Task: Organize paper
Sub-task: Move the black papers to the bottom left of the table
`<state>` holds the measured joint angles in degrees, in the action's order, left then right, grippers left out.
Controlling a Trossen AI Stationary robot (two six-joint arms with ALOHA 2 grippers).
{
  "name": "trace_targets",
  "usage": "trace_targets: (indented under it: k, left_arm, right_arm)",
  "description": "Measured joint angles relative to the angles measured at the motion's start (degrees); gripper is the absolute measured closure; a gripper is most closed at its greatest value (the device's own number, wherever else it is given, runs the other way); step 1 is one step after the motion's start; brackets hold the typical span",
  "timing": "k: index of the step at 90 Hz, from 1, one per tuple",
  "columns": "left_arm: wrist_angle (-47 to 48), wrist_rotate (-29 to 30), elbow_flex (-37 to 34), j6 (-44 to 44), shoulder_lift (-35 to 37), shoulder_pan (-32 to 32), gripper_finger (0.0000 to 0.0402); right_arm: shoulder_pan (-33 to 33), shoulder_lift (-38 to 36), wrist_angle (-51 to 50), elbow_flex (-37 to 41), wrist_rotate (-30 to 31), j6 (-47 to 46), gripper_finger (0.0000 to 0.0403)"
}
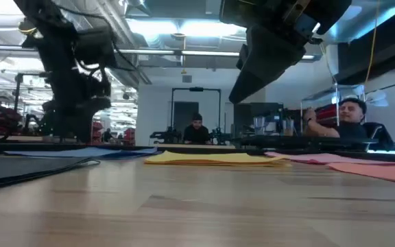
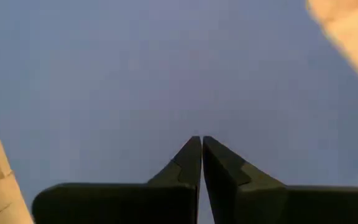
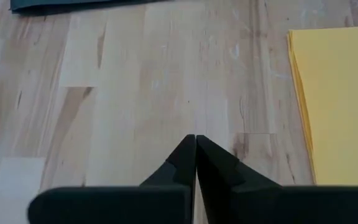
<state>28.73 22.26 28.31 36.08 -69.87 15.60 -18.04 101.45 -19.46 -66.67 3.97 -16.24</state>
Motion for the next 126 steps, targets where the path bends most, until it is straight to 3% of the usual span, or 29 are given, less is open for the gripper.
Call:
trace_targets:
  k: [29, 70, 126]
  left_arm:
    - [-4.59, -0.52, -5.35, 6.29, 0.11, -1.77, 0.0402]
    - [-3.68, -0.44, -6.34, 14.74, 2.1, -7.88, 0.0402]
    - [-3.84, -0.18, -5.9, 13.9, 8.47, -8.95, 0.0402]
  right_arm:
    - [0.01, 0.0, 0.02, 0.0, 0.02, 0.0, 0.0403]
    - [0.0, 0.0, -0.02, 0.0, 0.07, -0.19, 0.0403]
    - [0.01, 0.0, -0.02, 0.0, 0.09, -0.19, 0.0403]
